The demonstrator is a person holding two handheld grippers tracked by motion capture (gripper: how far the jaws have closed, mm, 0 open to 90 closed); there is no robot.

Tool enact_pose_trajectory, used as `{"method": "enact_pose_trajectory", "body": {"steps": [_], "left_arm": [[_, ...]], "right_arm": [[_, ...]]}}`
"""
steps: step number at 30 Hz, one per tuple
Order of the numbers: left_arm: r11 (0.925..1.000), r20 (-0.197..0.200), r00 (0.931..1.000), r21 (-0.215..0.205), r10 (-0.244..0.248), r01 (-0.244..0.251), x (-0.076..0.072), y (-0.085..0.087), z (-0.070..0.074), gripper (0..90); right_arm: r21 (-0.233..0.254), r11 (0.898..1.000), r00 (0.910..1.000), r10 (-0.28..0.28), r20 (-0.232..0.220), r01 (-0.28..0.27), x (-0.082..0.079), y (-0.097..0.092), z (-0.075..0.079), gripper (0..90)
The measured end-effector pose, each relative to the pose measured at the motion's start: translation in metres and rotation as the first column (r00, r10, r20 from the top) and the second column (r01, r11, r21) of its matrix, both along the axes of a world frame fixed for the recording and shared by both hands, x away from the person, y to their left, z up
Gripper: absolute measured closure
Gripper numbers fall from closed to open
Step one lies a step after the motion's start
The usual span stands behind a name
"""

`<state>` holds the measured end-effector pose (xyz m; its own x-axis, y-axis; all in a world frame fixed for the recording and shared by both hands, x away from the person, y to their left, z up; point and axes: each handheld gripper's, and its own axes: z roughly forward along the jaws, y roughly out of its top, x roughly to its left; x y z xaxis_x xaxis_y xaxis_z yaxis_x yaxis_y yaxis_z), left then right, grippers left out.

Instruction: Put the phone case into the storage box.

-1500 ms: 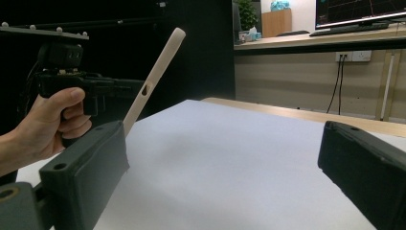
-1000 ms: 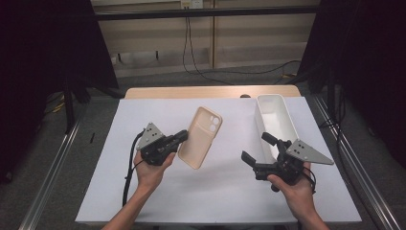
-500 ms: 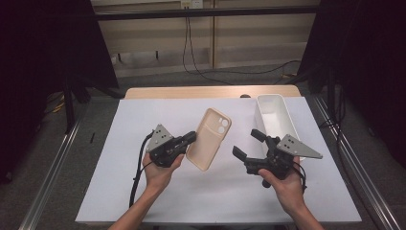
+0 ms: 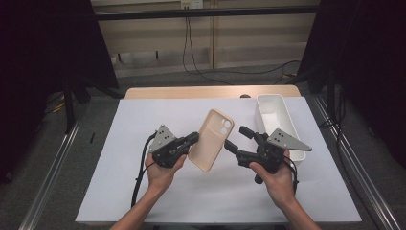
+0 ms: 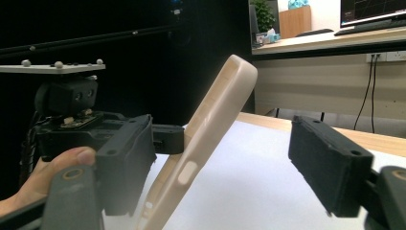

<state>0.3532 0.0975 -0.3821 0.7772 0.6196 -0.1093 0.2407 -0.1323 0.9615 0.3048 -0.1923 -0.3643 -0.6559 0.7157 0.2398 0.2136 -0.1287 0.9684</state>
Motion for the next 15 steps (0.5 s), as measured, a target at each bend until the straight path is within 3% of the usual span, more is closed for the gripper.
{"method": "enact_pose_trajectory", "body": {"steps": [15], "left_arm": [[1.0, -0.001, 1.0, -0.001, -0.005, 0.005, 0.0, -0.002, -0.001, 87.8]], "right_arm": [[-0.01, 1.0, 0.9997, 0.016, -0.02, -0.017, 0.013, 0.012, -0.001, 40.4]]}}
